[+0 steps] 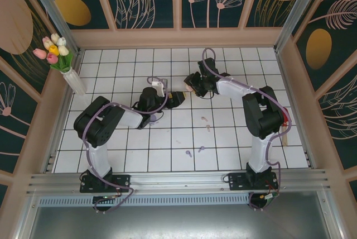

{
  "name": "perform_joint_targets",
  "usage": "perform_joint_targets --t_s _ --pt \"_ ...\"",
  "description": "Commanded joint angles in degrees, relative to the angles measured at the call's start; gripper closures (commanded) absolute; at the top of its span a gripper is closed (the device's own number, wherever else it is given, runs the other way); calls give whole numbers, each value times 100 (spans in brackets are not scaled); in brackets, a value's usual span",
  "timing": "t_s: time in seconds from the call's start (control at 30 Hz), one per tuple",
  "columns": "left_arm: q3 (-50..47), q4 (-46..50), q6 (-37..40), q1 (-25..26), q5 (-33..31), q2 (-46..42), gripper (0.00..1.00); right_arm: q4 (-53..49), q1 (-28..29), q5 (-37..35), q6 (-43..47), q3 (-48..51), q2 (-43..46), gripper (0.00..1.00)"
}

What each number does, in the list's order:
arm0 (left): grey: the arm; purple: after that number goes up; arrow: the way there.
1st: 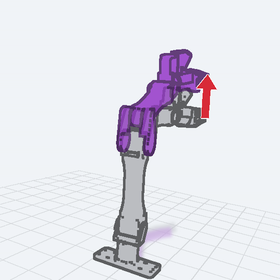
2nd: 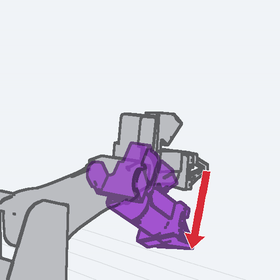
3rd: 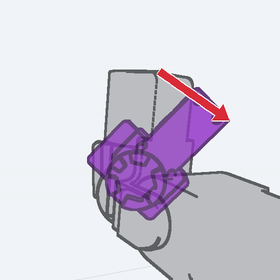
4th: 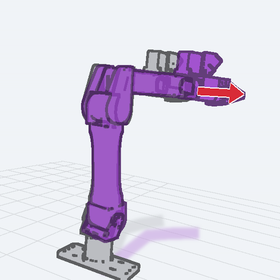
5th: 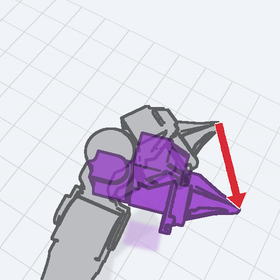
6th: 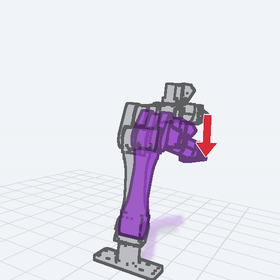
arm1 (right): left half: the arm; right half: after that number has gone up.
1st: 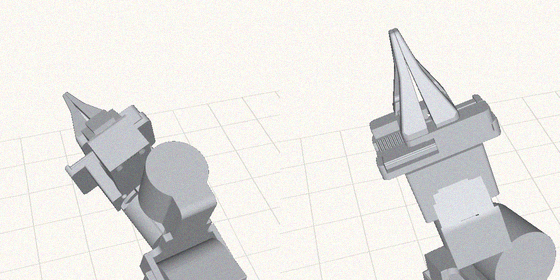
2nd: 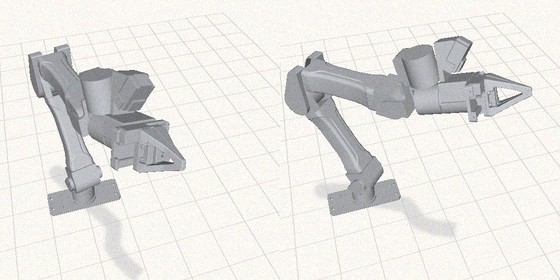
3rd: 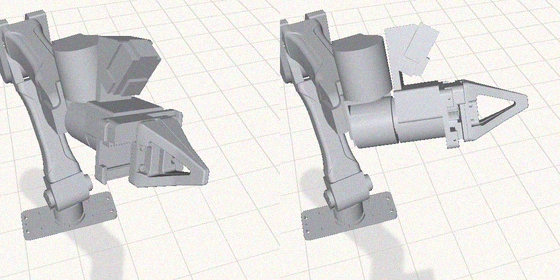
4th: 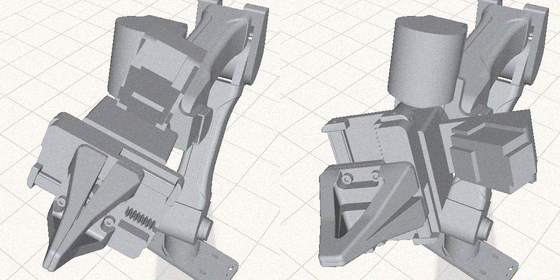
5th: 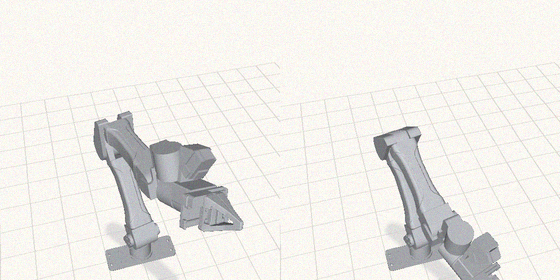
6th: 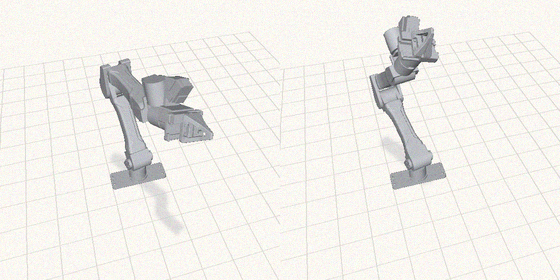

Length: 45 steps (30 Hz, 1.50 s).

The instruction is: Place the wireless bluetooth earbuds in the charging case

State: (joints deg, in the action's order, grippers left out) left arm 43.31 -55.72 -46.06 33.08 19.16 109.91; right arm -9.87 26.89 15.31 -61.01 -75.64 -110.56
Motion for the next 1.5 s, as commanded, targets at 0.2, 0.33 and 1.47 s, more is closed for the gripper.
perform_joint_targets --t_s 0.2,0.33,1.47 --pt "506 -895 -150 55 -270 645 32 299 -116 305 -280 38 -68 55" --pt "682 -953 -199 61 -288 850 35 327 -138 332 -294 73 -46 55" --pt "1502 -1336 -562 305 -747 1775 49 564 -158 534 -332 357 56 55"
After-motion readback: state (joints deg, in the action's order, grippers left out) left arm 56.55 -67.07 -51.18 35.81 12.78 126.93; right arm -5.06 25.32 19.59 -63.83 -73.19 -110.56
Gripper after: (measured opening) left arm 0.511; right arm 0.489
